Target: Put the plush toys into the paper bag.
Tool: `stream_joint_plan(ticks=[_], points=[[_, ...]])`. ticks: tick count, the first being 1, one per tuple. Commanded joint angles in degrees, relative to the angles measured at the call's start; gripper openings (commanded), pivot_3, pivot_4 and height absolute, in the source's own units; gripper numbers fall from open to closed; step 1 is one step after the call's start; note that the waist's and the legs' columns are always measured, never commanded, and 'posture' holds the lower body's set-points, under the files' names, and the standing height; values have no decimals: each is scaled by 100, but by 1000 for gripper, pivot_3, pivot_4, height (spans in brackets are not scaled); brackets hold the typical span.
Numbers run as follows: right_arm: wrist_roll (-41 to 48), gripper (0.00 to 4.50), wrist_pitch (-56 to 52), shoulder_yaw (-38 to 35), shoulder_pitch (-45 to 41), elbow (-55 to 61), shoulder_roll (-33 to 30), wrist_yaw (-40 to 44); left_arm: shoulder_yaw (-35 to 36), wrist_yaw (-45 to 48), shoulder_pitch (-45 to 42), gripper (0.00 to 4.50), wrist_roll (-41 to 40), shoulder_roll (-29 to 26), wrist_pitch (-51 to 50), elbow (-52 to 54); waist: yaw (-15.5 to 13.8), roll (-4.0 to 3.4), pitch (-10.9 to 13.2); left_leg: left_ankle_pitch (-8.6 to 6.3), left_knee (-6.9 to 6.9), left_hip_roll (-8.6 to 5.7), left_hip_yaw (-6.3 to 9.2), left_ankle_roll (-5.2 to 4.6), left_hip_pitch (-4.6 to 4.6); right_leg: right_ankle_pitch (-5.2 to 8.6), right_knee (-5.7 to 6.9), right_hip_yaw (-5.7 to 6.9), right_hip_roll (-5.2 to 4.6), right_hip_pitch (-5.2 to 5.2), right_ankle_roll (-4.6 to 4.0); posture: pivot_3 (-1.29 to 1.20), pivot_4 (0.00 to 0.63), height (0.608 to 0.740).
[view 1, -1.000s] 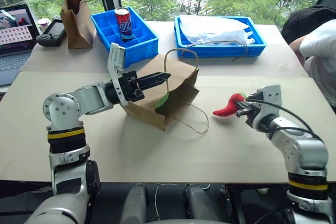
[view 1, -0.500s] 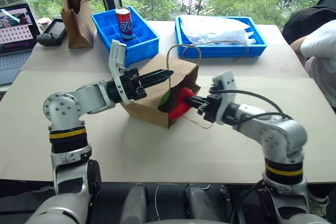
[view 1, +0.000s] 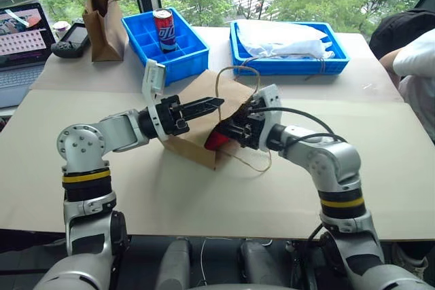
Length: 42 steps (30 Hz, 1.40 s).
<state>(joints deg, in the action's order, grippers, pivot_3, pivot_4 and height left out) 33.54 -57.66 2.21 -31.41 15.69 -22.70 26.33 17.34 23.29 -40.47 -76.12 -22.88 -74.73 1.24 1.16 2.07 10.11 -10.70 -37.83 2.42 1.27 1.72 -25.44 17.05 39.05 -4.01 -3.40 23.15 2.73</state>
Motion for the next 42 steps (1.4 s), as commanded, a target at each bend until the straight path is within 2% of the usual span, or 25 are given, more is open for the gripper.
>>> stream_joint_plan(ticks=[1, 5, 9, 15, 18, 20, 23, 26, 28, 33, 36, 42], points=[[429, 4291, -319, -595, 273, 761, -728, 441, 56, 91, -182, 0, -61, -59, 173, -18, -9, 0, 0, 0, 0, 0, 0, 0, 0, 0, -2, 0, 0, -1, 0, 0, 150, 698], [619, 4291, -410, -850, 841, 1219, -1492, 827, 9, 74, -306, 0, -41, -61, 227, -101, -27, 0, 0, 0, 0, 0, 0, 0, 0, 0, -7, 0, 1, -4, 1, 0, 150, 698], [424, 4291, -24, -611, 1510, 1588, -1879, 1125, -9, 39, -398, 0, -47, -48, 229, -144, -5, 1, 0, 0, 0, 1, 0, -1, 0, 1, -9, 0, 3, -5, 1, 0, 150, 698], [-104, 4291, 643, 118, 1815, 1777, -1625, 1014, -1, 32, -517, 0, -55, -86, 216, -199, 31, 1, 0, 2, 0, 3, 1, 1, 3, 0, -6, -4, 7, -5, 0, 0, 150, 698], [-893, 4291, 1329, 648, 1793, 1310, -1491, 800, 5, 8, -521, 0, -75, -111, 168, -197, 12, 1, 0, 2, -1, 1, 1, 2, 3, 0, -7, -3, 5, -8, 0, 0, 150, 698], [-1120, 4291, 1603, 738, 1748, 1004, -1230, 618, -11, 2, -540, 0, -71, -126, 152, -181, -4, 1, 0, 3, -1, 0, 0, 2, 4, 0, -8, -3, 4, -6, 0, 0, 150, 698], [-1615, 3623, 2046, 971, 1773, 721, -1182, 573, -7, 17, -632, 0, -35, -176, 176, -198, -15, 1, 0, 3, -1, 0, 0, 3, 3, 0, -7, -4, 3, -6, 0, 0, 150, 698], [-1866, 2506, 2304, 1026, 1762, 529, -1185, 616, 40, 8, -692, 0, -64, -249, 173, -231, -21, 1, 0, 4, -1, 0, 0, 4, 3, 0, -7, -3, 3, -6, 0, 0, 150, 698], [-1813, 1920, 2415, 859, 1717, 511, -1144, 697, 34, 18, -680, 0, -54, -289, 173, -221, -20, 1, 0, 4, -1, -1, 0, 4, 3, 0, -7, -3, 3, -6, 0, 0, 150, 698], [-1460, 69, 2320, 254, 1454, 718, -1203, 919, 5, 167, -610, 0, 61, -398, 265, -122, -16, 1, 1, 4, -1, 0, 1, 4, 3, 0, -6, -3, 3, -6, 0, 0, 150, 698], [-1150, 16, 2092, -54, 1077, 898, -1140, 944, -16, 366, -670, 0, 269, -522, 426, -185, -1, 1, 1, 5, -1, 2, 1, 5, 4, -1, -4, -3, 4, -5, -1, 0, 150, 698], [-379, 16, 1214, -577, -402, 1181, -1283, 929, -230, 1314, -967, 0, 1061, -1086, 957, -652, -8, -1, 3, 6, 0, 2, 2, 8, 5, -2, -4, -1, 6, -4, -3, 0, 150, 698]])
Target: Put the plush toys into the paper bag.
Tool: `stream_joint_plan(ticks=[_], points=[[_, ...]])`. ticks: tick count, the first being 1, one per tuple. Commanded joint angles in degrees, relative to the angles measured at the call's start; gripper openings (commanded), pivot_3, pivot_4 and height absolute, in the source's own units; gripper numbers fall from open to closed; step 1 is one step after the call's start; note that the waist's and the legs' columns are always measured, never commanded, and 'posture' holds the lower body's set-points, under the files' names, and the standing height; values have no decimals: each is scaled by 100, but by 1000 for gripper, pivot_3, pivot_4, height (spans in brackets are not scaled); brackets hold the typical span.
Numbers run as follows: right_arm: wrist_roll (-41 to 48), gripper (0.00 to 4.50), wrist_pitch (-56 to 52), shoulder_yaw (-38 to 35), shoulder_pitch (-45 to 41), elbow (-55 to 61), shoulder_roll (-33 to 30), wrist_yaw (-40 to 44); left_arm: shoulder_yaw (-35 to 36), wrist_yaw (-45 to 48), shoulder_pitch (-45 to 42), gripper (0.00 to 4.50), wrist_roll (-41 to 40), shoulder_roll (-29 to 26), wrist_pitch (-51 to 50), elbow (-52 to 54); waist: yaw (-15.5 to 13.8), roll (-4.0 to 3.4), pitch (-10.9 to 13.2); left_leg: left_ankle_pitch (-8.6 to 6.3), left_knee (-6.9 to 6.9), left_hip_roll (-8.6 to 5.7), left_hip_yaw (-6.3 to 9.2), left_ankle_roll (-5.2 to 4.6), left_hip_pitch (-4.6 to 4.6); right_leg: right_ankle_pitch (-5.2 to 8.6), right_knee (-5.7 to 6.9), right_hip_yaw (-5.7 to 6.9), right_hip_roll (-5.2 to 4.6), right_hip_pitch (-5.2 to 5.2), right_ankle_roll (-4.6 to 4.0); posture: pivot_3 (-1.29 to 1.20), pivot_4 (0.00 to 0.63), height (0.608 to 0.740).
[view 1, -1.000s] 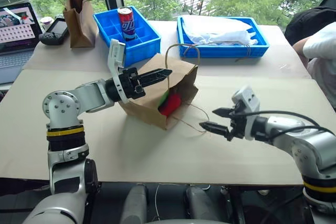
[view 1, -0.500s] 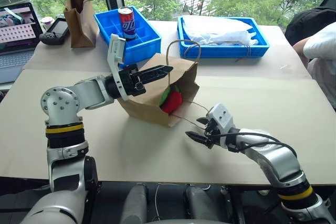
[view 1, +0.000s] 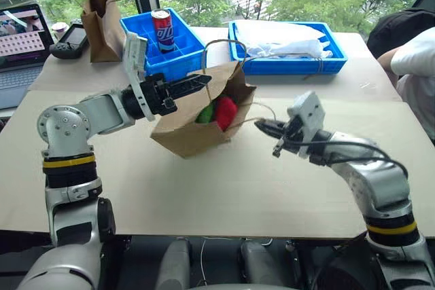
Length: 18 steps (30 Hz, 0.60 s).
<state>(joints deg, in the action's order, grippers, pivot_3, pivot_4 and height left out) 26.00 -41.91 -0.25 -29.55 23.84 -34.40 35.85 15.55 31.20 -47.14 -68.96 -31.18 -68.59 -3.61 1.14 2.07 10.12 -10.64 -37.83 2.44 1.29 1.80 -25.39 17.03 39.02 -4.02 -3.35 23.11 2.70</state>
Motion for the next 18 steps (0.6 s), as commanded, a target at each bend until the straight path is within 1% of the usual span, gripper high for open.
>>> stream_joint_plan(ticks=[1, 4, 6, 13, 18], points=[[441, 16, -467, -354, -740, 388, -132, -32, -85, 642, -351, 0, 456, -308, 409, -261, -12, -1, 1, 0, 0, 0, 0, 0, -1, 0, 0, 0, 0, 1, 0, 0, 150, 698], [608, 16, -756, -356, -1079, 464, -232, -6, -288, 981, -458, 0, 892, -405, 690, -509, -45, -1, 1, 0, 2, -1, 1, 0, -1, 0, -3, 4, -2, -3, 0, 0, 150, 698], [723, 16, -919, -352, -1199, 564, -308, 36, -355, 1108, -507, 0, 1062, -374, 802, -612, -58, -1, 1, 0, 3, -3, 1, 0, -6, 0, -6, 5, -5, -2, 0, 0, 150, 698], [969, 16, -1223, -532, -1580, 670, -662, 43, -492, 1319, -693, 0, 1473, -52, 1105, -811, -34, -1, 1, 0, 2, -1, 1, -1, -14, 0, -4, 5, -4, 6, 0, 0, 150, 698], [883, 16, -1135, -530, -1785, 573, -926, 46, -614, 1478, -1250, 0, 2056, 233, 1744, -1473, -36, -1, 2, 1, 1, -2, 1, -1, -14, 0, -4, 5, -3, 6, 0, 0, 150, 698]])
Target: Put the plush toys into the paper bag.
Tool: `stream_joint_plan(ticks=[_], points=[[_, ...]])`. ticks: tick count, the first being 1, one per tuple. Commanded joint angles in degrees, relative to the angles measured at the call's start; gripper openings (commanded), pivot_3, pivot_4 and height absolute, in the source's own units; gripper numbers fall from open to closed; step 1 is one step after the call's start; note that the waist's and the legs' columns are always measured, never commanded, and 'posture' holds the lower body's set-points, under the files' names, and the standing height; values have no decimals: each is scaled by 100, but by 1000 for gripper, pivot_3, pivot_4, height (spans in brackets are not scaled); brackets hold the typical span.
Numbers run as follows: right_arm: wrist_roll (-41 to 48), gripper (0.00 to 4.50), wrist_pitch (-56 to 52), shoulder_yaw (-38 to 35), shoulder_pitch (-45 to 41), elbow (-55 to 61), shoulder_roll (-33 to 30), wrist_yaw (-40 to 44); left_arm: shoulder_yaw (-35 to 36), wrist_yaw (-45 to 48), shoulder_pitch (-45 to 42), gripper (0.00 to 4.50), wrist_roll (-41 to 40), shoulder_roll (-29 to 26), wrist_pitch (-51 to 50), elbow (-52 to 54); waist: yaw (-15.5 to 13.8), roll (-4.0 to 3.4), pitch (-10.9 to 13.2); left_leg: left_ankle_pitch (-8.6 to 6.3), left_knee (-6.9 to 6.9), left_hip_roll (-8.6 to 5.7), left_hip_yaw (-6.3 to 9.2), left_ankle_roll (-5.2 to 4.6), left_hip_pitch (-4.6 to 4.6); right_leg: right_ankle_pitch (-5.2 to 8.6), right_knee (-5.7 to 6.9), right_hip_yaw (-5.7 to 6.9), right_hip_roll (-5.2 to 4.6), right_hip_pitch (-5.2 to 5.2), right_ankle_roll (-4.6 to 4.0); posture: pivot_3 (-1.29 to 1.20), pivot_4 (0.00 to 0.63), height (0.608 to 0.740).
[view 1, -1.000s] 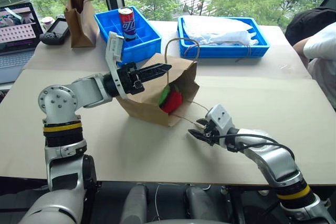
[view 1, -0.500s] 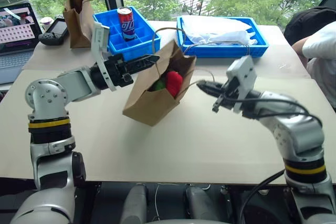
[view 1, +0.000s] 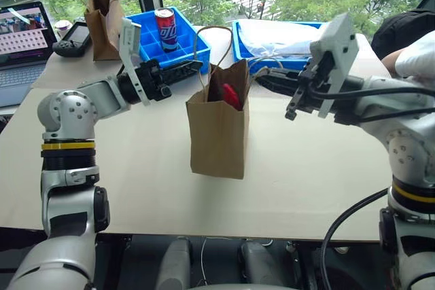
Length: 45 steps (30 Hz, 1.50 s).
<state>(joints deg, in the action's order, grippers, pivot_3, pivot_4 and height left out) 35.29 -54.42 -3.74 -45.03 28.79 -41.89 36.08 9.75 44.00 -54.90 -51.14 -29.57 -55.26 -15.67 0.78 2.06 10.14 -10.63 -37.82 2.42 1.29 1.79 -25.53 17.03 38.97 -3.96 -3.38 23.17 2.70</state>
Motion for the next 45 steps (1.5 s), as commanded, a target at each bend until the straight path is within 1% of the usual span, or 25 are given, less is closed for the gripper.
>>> stream_joint_plan(ticks=[1, 4, 7, 12, 14, 18, 21, 22, 23, 25, 26, 27, 28, 30, 31, 34, 38, 41, 43, 45], points=[[-74, 16, 145, -159, -268, 55, -216, 41, -40, 258, -586, 0, 337, 110, 476, -385, 0, 0, 0, 0, -1, 0, -1, 0, 0, 0, 0, 0, 0, 0, 0, 0, 150, 698], [-10, 16, 75, -112, -297, 96, -287, 90, -148, 550, -723, 0, 488, 110, 521, -491, 3, 0, 0, 0, -1, 0, -1, 0, -2, 0, -1, 0, 0, 1, 0, 0, 150, 698], [163, 16, -112, -41, -146, 328, -260, 74, -223, 806, -617, 0, 574, 42, 434, -421, 28, 0, 0, -2, 1, 0, -2, -3, -1, 0, -1, -1, 0, 2, 0, 0, 150, 698], [534, 16, -608, 118, 209, 726, -107, -71, -697, 1489, 25, 0, 881, -390, 397, 143, 83, -1, 0, -2, 3, 5, -2, -3, 0, 0, 3, -1, 2, 5, 0, 0, 150, 698], [726, 16, -861, 200, 360, 904, -124, -63, -803, 1626, 217, 0, 1014, -538, 473, 262, 86, -1, 0, -2, 3, 6, -1, -3, 0, 0, 5, 0, 2, 5, 0, 0, 150, 698], [1056, 16, -1279, 167, 477, 1019, -155, -98, -715, 1626, 275, 0, 1109, -575, 533, 237, 28, -1, 1, 1, -1, 5, 0, -4, -1, 0, 5, 0, 1, 3, -1, 0, 150, 698], [1122, 16, -1327, -29, 335, 823, -104, -219, -622, 1918, 365, 0, 797, -673, 239, 539, 13, -1, 1, 1, -3, 3, -1, -5, -1, 0, 4, 0, 0, 0, 0, 0, 150, 698], [1155, 630, -1337, -66, 288, 780, -147, -200, -555, 1969, 369, 0, 648, -683, 60, 587, 15, -1, 1, 1, -3, 4, -2, -5, -1, 0, 3, 0, 0, 1, -1, 0, 150, 698], [1190, 839, -1347, -88, 252, 757, -181, -184, -514, 1967, 368, 0, 588, -696, -63, 598, 17, -1, 1, 1, -3, 4, -2, -5, -1, 0, 4, 0, 0, 2, 0, 0, 150, 698], [1280, 1508, -1369, -156, 175, 700, -221, -160, -445, 1935, 345, 0, 574, -710, -140, 564, 18, -2, 1, 1, -2, 5, -2, -6, -1, 0, 4, 0, 1, 2, -1, 0, 150, 698], [1347, 1827, -1385, -210, 133, 665, -239, -132, -419, 1944, 337, 564, 578, -733, -165, 553, 18, -2, 1, 1, -2, 6, -1, -6, 0, 1, 4, 1, 2, 2, 0, 0, 150, 698], [1423, 2241, -1405, -274, 92, 628, -259, -105, -347, 1923, 309, 789, 520, -737, -259, 512, 19, -2, 1, 1, -2, 6, -1, -6, 0, 1, 4, 1, 2, 2, 0, 0, 150, 698], [1507, 2404, -1420, -339, 55, 594, -284, -77, -288, 1908, 283, 982, 472, -745, -334, 481, 19, -2, 1, 1, -2, 6, -1, -6, 0, 0, 4, 1, 2, 2, 0, 0, 150, 698], [1795, 3175, -1415, -588, -87, 469, -260, -39, -210, 1982, 267, 1711, 371, -819, -471, 524, 20, -2, 1, 1, -2, 6, -1, -6, 0, 0, 4, 1, 2, 3, 0, 0, 150, 698], [2011, 3421, -1380, -799, -234, 359, -214, -38, -208, 2167, 307, 1938, 334, -924, -462, 634, 23, -2, 2, 1, -2, 7, -1, -6, 0, 0, 4, 1, 3, 3, 0, 0, 150, 698], [2613, 4445, -1378, -1215, -561, 101, -115, -168, -172, 2679, 445, 3034, 173, -1196, -434, 905, 50, -5, 5, 1, -1, 8, -2, -6, -1, 0, 6, 1, 4, 6, -1, 0, 150, 698], [3340, 4500, -1468, -1583, -884, -210, -149, -422, 21, 3241, 549, 4486, 39, -1578, -271, 963, 47, -5, 6, 1, 4, 13, -4, -6, 2, 1, 4, 2, 6, 4, -2, 0, 150, 698], [3619, 4500, -1406, -1746, -917, -362, -370, -515, 216, 3506, 695, 4486, 155, -1860, 120, 925, 45, -6, 6, 1, 4, 13, -5, -6, 2, 1, 5, 1, 5, 5, -3, 0, 150, 698], [3694, 4500, -1530, -1993, -696, -523, -878, -308, 348, 3818, 917, 4486, 191, -2193, 286, 949, 41, -8, 7, 1, 4, 13, -7, -6, 2, 2, 4, 1, 5, 5, -3, 0, 150, 698], [3554, 4500, -1686, -2106, -152, -464, -1591, 137, 437, 4033, 1194, 4486, 295, -2504, 482, 916, 15, -8, 7, -1, 5, 13, -8, -10, 0, 3, -2, 1, 4, 6, -5, 0, 150, 698]])
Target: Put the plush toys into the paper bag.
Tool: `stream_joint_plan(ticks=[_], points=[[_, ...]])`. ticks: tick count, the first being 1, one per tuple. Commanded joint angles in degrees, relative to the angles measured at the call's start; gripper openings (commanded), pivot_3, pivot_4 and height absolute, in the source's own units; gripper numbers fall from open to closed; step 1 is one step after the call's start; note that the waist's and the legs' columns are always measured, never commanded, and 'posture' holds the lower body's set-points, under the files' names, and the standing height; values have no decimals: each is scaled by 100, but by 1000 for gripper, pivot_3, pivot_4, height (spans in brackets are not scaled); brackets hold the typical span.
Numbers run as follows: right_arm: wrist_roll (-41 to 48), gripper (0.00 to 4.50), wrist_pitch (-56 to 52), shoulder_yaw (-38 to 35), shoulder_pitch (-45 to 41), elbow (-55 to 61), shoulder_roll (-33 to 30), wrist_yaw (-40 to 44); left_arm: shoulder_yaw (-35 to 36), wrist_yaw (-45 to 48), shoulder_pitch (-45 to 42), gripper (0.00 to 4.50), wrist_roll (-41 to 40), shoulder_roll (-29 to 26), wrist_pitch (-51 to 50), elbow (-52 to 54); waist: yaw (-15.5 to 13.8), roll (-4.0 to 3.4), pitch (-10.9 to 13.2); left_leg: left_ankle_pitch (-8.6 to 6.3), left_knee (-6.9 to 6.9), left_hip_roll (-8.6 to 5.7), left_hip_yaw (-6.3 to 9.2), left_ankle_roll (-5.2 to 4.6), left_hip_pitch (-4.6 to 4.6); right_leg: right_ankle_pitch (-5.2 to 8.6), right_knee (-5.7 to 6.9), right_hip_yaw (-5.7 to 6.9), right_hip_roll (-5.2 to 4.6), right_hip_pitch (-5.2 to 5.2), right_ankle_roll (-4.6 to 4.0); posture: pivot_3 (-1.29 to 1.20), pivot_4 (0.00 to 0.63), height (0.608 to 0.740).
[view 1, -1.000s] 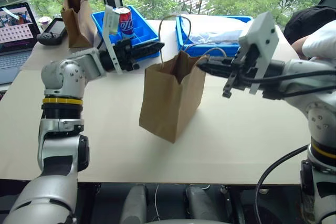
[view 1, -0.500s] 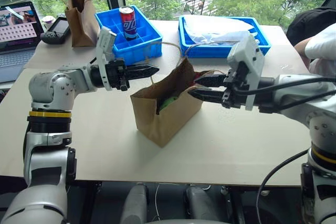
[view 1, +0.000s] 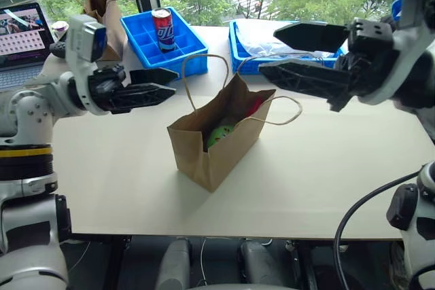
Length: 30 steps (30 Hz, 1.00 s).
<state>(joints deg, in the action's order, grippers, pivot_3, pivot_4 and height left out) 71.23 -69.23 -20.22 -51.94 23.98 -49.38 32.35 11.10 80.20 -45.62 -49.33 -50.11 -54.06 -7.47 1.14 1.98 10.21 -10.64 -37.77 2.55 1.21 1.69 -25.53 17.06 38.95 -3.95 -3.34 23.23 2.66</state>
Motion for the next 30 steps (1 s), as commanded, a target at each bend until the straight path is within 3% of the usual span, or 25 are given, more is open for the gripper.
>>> stream_joint_plan(ticks=[1, 3, 5, 6, 9, 10, 18, 22, 30], points=[[-193, 4500, -238, -489, 959, 134, -1202, 780, 321, 514, 504, 4486, 290, -584, 660, 120, -39, 0, 0, -2, 1, 0, 0, -4, -1, 1, -4, 1, -1, -2, -1, 0, 150, 698], [-552, 4500, -98, -506, 1747, 289, -1667, 1141, 372, 627, 927, 4486, 396, -783, 841, 197, -45, 0, 0, -9, 1, -1, -2, -16, 0, 3, -11, 2, -2, -6, -3, 0, 150, 698], [-764, 4500, 81, -487, 2347, 376, -1747, 1194, 472, 571, 1385, 4486, 424, -807, 974, 425, -37, 0, 0, -11, 1, 3, -11, -19, 3, 5, -10, 0, -3, -6, -7, 0, 150, 698], [-722, 3994, 102, -483, 2574, 477, -1696, 1240, 535, 515, 1611, 4500, 434, -775, 1053, 579, -29, 0, 0, -11, -1, 4, -12, -18, 3, 5, -7, -1, -3, -4, -7, 0, 150, 698], [-657, 3277, 190, -74, 3034, 929, -1386, 1223, 687, 227, 2206, 4500, 242, -606, 944, 1126, 9, -1, 0, -9, -4, 13, -22, -17, 8, 1, -1, -5, 0, -2, -14, 0, 150, 698], [-706, 2774, 254, 167, 3066, 1053, -1212, 1122, 728, 112, 2389, 4500, 160, -510, 920, 1333, 15, 0, 0, -9, -4, 22, -24, -18, 13, 0, -2, -5, 7, -5, -15, 0, 150, 698], [-1525, 43, 838, 1655, 2495, 1184, 432, 61, 754, -611, 3074, 4500, -144, -43, 811, 2253, 29, -1, 1, -8, -6, 24, -28, -17, 18, -1, 3, -10, 11, -5, -17, 0, 150, 698], [-1913, 43, 1076, 2136, 2289, 1107, 1372, -516, 686, -1034, 3223, 4500, -317, 166, 671, 2555, 14, -2, 1, -8, -6, 24, -24, -17, 16, -1, 4, -8, 13, -4, -17, 0, 150, 698], [-2351, 43, 1297, 2623, 2328, 1035, 2184, -777, 537, -1620, 3392, 4500, -451, 579, 744, 2841, -22, -1, 1, -8, -6, 21, -18, -16, 17, -2, 5, -4, 11, -9, -19, 0, 150, 698]])
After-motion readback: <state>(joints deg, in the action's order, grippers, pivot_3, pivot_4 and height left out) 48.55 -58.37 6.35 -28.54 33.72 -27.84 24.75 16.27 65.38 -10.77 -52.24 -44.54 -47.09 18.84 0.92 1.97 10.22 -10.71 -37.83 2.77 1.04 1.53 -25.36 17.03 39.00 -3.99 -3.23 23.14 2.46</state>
